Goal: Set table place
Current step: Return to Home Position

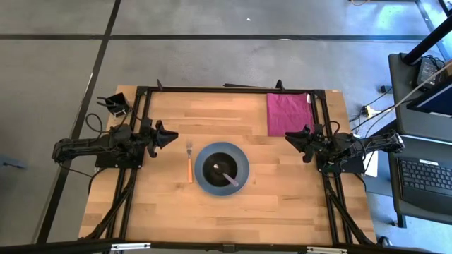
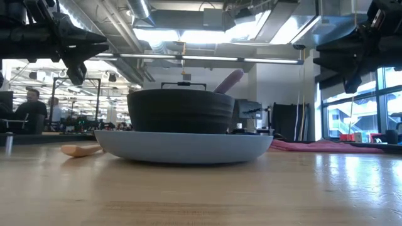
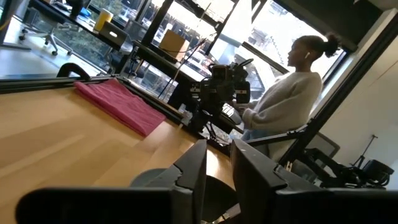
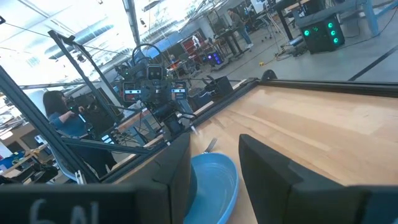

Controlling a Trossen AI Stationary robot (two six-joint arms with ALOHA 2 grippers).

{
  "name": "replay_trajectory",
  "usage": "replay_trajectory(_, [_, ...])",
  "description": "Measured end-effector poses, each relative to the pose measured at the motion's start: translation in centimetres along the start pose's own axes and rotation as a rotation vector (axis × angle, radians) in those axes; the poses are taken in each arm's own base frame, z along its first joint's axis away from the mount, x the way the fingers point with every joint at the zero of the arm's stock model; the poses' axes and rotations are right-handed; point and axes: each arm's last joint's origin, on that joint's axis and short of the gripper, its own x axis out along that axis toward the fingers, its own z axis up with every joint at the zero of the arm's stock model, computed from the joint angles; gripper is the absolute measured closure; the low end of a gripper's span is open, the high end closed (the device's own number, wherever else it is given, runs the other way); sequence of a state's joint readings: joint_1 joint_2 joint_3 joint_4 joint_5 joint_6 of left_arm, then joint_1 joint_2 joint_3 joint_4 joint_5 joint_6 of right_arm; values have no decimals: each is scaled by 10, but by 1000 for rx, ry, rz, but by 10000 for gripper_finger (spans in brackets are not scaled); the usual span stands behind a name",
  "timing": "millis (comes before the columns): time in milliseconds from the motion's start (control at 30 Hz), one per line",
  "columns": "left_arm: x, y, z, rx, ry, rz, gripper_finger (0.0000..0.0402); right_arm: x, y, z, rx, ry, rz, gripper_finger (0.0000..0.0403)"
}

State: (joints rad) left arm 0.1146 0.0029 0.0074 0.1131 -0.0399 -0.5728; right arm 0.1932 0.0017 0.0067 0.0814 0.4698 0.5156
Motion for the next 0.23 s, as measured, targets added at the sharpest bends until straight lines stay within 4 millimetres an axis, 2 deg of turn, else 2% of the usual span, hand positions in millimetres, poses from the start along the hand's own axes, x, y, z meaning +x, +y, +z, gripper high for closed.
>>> replay_trajectory(233, [0,0,0,0,0,0,329,0,0,0,0,0,0,266])
